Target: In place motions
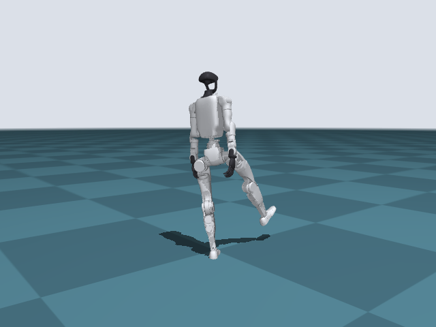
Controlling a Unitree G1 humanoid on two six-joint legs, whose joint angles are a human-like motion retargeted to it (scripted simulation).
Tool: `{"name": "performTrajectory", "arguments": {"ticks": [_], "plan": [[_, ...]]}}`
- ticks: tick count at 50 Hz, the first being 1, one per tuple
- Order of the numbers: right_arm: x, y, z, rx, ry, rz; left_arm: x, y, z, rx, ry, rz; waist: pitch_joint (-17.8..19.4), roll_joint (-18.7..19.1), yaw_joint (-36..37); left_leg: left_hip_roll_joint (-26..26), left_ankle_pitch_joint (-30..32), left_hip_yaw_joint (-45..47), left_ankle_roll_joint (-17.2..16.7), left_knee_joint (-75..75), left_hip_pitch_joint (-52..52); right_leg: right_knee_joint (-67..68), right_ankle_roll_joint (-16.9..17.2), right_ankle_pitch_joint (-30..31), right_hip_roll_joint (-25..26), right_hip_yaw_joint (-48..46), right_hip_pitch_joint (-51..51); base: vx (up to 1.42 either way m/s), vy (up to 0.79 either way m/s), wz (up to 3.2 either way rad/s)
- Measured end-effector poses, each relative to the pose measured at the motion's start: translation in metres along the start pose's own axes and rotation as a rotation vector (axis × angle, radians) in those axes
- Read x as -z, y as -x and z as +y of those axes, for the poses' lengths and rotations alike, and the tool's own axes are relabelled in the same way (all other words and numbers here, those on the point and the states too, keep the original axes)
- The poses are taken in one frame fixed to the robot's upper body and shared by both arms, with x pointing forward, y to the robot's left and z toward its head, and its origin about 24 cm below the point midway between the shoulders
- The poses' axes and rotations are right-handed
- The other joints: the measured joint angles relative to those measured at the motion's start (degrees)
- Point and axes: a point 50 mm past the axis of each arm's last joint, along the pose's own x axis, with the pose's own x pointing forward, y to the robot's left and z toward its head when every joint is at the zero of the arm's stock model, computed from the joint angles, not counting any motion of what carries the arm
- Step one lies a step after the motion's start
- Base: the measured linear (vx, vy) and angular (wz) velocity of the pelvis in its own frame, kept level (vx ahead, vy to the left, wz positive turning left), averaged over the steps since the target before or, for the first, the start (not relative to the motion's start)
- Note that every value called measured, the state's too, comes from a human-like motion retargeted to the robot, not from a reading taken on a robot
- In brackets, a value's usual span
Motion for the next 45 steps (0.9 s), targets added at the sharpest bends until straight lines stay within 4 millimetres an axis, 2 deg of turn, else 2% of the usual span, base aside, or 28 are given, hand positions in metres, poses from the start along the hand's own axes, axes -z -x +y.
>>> {"name": "performTrajectory", "arguments": {"ticks": [3,5,10,15,16,18,20,21,23,27,30,33,35,39,45], "plan": [[0.003,0.000,0.001,-0.003,0.024,0.010,0.006,-0.001,-0.002,0.001,0.002,0.012,-0.4,-0.5,0.8,-0.4,-0.3,0.9,-0.5,-0.2,1.0,0.3,1.1,0.4,0.8,-1.9,5.6,-0.01,0.08,-0.29],[-0.002,0.001,-0.002,-0.002,0.037,0.001,0.007,0.000,0.000,0.000,0.006,0.016,-1.5,-2.0,2.8,-1.9,-0.6,3.1,-0.6,-0.6,0.9,2.8,2.1,1.0,0.9,-1.1,8.0,-0.04,0.06,-0.62],[-0.008,0.001,-0.003,0.013,0.040,-0.025,0.028,0.000,-0.001,-0.003,0.036,0.072,-4.1,-1.9,5.1,-1.8,-1.0,5.5,-1.8,-1.1,0.0,8.0,5.4,4.8,3.3,-1.6,20.1,-0.07,0.05,-0.61],[-0.022,0.004,-0.012,0.037,0.036,-0.061,0.044,0.003,0.004,-0.010,0.051,0.142,-6.9,-3.2,9.4,-2.8,-1.7,9.9,-2.7,-1.1,-1.2,11.3,10.6,8.9,7.5,5.9,31.3,-0.13,0.06,-0.66],[-0.023,0.005,-0.013,0.041,0.039,-0.066,0.047,0.003,0.004,-0.012,0.054,0.150,-7.7,-3.0,10.0,-2.8,-1.7,10.5,-2.9,-1.1,-1.7,9.5,11.1,5.9,8.1,3.6,34.2,-0.12,0.08,-0.59],[-0.024,0.005,-0.014,0.043,0.035,-0.070,0.054,0.004,0.007,-0.019,0.048,0.172,-8.7,-4.0,10.3,-3.9,-2.0,10.5,-3.2,-0.7,-1.6,3.7,10.0,0.2,8.7,-3.3,39.9,-0.07,0.08,0.03],[-0.023,0.005,-0.013,0.034,0.033,-0.067,0.059,0.006,0.011,-0.034,0.048,0.189,-9.3,-5.6,10.8,-5.4,-2.3,10.6,-3.6,-0.6,-0.4,-3.5,7.8,1.8,8.9,-4.7,42.1,-0.08,0.08,-0.10],[-0.025,0.005,-0.012,0.026,0.035,-0.069,0.059,0.006,0.012,-0.042,0.056,0.192,-9.9,-6.3,12.7,-5.7,-2.2,12.4,-3.9,-0.9,-0.3,-5.1,8.5,2.7,9.0,-2.9,42.5,-0.11,0.09,-0.90],[-0.032,0.006,-0.011,0.019,0.032,-0.087,0.057,0.005,0.010,-0.052,0.075,0.184,-11.0,-7.0,15.2,-5.7,-2.1,14.4,-4.6,-1.3,-0.7,-6.7,9.9,3.9,8.6,-0.7,42.0,-0.22,0.11,-0.89],[-0.059,0.012,-0.017,0.037,0.068,-0.164,0.048,0.002,0.000,-0.022,0.150,0.122,-10.4,-6.4,15.8,-4.8,-1.6,16.6,-5.5,-2.0,-0.8,-5.0,8.0,3.7,9.0,1.2,39.1,-0.33,0.08,-0.42],[-0.079,0.017,-0.019,0.038,0.109,-0.231,0.042,0.001,-0.006,0.009,0.150,0.112,-9.7,-4.6,12.8,-3.6,-1.1,15.3,-5.6,-2.0,-1.0,-4.7,7.9,3.2,10.1,-0.2,39.3,-0.27,0.08,0.28],[-0.089,0.020,-0.017,0.040,0.112,-0.290,0.034,0.000,-0.007,0.013,0.079,0.117,-10.3,-3.3,9.7,-3.0,-0.9,13.5,-5.8,-1.5,-1.9,-5.4,7.9,3.1,10.4,-2.1,39.7,-0.15,0.18,0.47],[-0.088,0.019,-0.014,0.033,0.095,-0.303,0.027,0.000,-0.005,0.008,0.014,0.108,-10.8,-3.4,9.7,-3.0,-0.8,13.3,-6.0,-1.5,-1.9,-6.1,7.6,3.1,10.7,-2.4,39.9,-0.06,0.15,0.12],[-0.070,0.013,-0.008,0.000,0.067,-0.234,0.012,0.000,-0.002,0.007,-0.075,0.064,-11.6,-4.2,11.4,-2.9,-0.6,14.3,-6.8,-1.8,-1.5,-6.4,7.0,3.0,10.9,-1.6,39.8,-0.08,0.10,-0.16],[-0.042,0.007,-0.004,-0.044,0.062,-0.091,-0.001,-0.002,-0.010,0.028,-0.045,0.017,-11.5,-3.6,10.8,-2.0,0.1,13.6,-7.4,-1.9,-1.8,-6.5,6.5,2.7,11.7,-2.5,39.8,-0.15,0.10,0.10]]}}
